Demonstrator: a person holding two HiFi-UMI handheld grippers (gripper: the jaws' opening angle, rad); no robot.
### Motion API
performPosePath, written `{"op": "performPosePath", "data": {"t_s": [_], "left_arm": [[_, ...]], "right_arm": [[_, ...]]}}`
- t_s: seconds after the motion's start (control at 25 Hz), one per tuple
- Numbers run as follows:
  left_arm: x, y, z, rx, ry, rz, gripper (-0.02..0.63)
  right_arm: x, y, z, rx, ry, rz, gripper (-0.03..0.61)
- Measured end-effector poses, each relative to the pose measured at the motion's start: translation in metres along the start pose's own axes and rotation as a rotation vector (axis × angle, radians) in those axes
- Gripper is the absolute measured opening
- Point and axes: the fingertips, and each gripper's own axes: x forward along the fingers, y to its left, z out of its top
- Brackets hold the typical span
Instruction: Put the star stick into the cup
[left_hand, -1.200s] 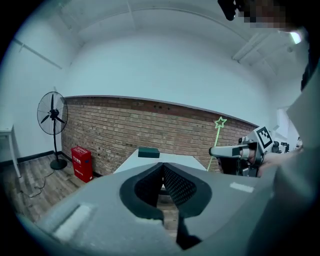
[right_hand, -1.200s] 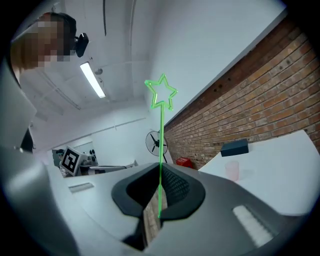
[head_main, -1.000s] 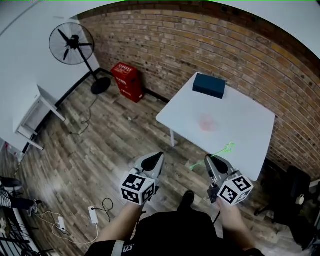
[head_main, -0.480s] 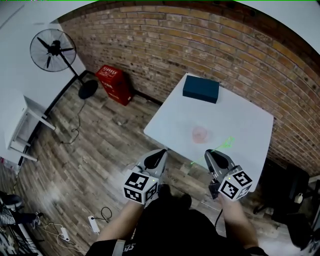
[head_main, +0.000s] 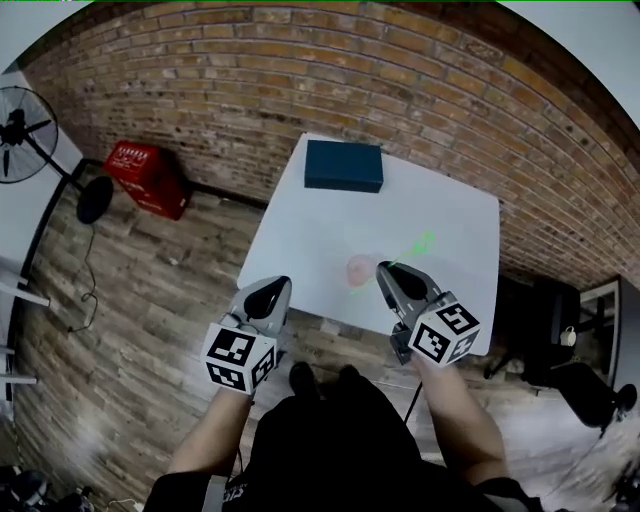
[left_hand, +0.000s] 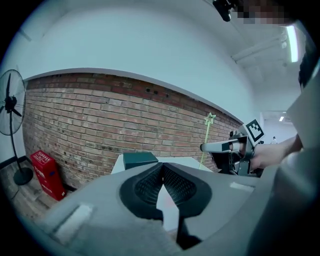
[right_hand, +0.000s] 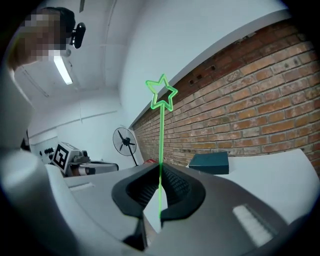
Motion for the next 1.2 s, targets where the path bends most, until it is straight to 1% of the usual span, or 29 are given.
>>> {"op": "performPosePath", "data": {"t_s": [0.16, 0.32, 0.4, 0.52, 0.72, 0.84, 1.0, 1.2], "left_arm": [[0.031, 0.003, -0.004, -0.02, 0.026, -0.05, 0.006], [0.055, 0.003, -0.006, -0.036, 0.046, -0.081, 0.006], [0.062, 0.004, -0.009, -0.038, 0.06, -0.084, 0.006], [0.067, 0.01, -0.016, -0.051, 0.089, -0.066, 0.006], [0.071, 0.018, -0.021, -0.062, 0.113, -0.029, 0.006], [0.067, 0.024, -0.018, -0.064, 0.113, 0.002, 0.006], [0.06, 0.032, -0.016, -0.076, 0.116, 0.036, 0.006], [0.056, 0.031, -0.018, -0.091, 0.114, 0.048, 0.006]], "right_arm": [[0.018, -0.025, -0.003, 0.014, 0.027, -0.042, 0.011], [0.036, -0.057, -0.02, 0.03, 0.063, -0.084, 0.011], [0.044, -0.073, -0.031, 0.055, 0.082, -0.1, 0.011], [0.052, -0.093, -0.045, 0.107, 0.098, -0.122, 0.011], [0.065, -0.116, -0.071, 0.102, 0.156, -0.14, 0.011], [0.07, -0.121, -0.09, 0.095, 0.2, -0.138, 0.012], [0.074, -0.128, -0.109, 0.127, 0.246, -0.156, 0.012], [0.077, -0.129, -0.124, 0.146, 0.295, -0.152, 0.014]]}}
